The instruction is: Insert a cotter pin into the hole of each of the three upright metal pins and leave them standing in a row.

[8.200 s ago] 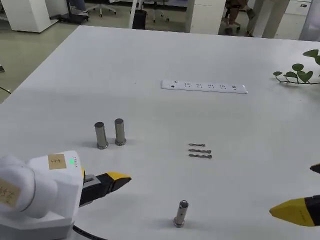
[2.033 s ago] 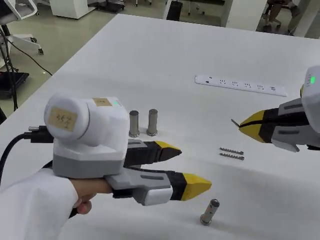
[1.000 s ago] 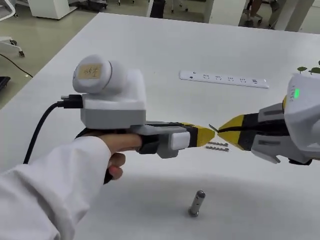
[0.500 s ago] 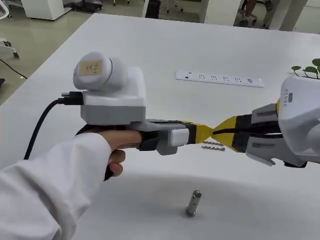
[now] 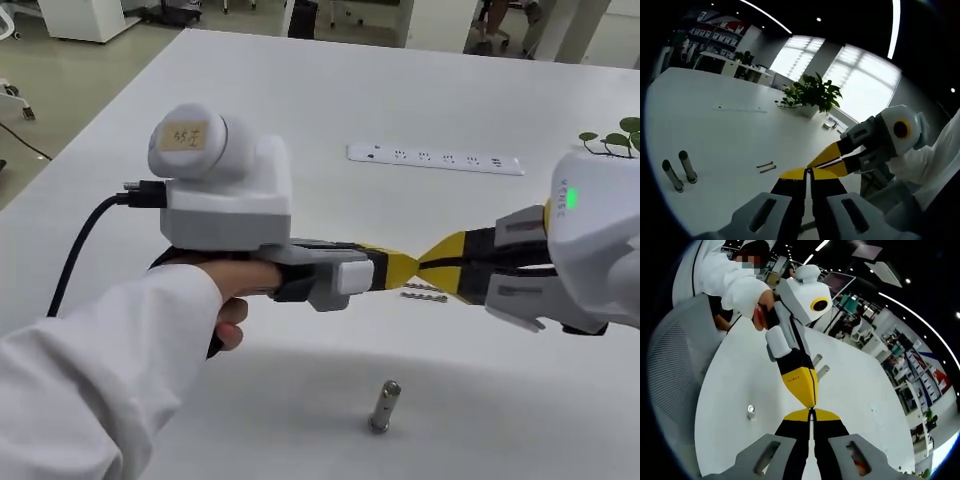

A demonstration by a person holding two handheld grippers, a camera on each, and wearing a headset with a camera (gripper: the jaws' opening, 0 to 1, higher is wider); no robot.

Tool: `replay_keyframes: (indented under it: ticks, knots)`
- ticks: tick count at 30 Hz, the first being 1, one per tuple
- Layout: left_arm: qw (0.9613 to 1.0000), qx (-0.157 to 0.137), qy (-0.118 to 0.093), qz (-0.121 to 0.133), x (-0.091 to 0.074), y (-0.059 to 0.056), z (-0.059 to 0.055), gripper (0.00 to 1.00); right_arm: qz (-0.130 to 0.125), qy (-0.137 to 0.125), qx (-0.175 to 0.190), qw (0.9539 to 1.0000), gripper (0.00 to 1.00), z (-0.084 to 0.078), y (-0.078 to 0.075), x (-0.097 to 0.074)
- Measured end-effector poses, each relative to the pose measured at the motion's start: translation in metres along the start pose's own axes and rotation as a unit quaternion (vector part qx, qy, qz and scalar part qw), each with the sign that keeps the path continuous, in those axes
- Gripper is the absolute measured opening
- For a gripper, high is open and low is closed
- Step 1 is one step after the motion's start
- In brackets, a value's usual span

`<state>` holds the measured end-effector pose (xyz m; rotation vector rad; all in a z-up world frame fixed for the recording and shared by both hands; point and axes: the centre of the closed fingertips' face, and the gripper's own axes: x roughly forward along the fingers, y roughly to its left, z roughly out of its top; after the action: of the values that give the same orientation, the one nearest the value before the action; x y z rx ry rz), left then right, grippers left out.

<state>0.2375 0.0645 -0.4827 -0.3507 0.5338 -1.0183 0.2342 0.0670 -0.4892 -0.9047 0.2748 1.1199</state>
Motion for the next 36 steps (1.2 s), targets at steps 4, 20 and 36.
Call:
replay_keyframes:
  ticks: [4, 20, 36]
  knots:
    - [0.9998, 0.017, 0.002, 0.003, 0.0, 0.0, 0.0, 0.0, 0.0, -0.001, 0.001, 1.0, 0.0, 0.0, 0.0, 0.0]
    - [0.9975, 0.07, 0.014, 0.004, -0.008, -0.01, -0.002, 0.0, 0.012, -0.022, 0.025, 0.9994, 0.06, 0.002, 0.001, -0.007]
    - [0.9692, 0.241, 0.014, -0.047, -0.032, -0.033, 0.004, 0.0, 0.122, -0.072, 0.126, 0.9818, 0.05, 0.008, 0.019, -0.009]
